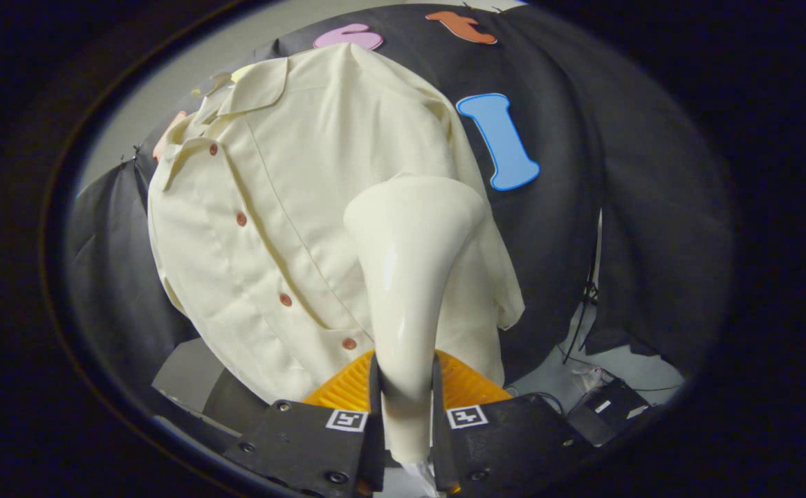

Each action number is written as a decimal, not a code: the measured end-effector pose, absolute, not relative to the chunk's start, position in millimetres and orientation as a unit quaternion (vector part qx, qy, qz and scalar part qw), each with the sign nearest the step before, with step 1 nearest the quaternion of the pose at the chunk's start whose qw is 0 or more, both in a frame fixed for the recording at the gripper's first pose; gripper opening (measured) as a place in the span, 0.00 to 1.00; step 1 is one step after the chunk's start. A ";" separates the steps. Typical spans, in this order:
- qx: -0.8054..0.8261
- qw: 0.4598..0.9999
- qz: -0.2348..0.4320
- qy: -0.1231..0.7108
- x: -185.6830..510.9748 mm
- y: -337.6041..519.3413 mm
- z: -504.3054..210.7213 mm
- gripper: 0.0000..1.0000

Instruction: Iron the clothes twice with a garment steamer, once on the left side and once on the right side.

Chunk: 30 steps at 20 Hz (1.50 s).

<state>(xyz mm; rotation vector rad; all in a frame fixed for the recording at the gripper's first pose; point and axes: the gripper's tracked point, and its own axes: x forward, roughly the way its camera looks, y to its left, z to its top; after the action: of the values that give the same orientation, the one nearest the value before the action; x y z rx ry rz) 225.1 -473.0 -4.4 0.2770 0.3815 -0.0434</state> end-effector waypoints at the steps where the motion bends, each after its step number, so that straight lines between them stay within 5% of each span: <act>1: 0.141 0.970 -0.023 0.195 222.7 -472.9 -13.5 0.27; 30: 0.172 0.927 -0.095 0.320 157.4 -482.5 -199.8 0.27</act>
<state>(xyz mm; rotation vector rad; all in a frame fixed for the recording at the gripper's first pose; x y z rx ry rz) 157.4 -482.5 -199.8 0.3537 0.6569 -0.1944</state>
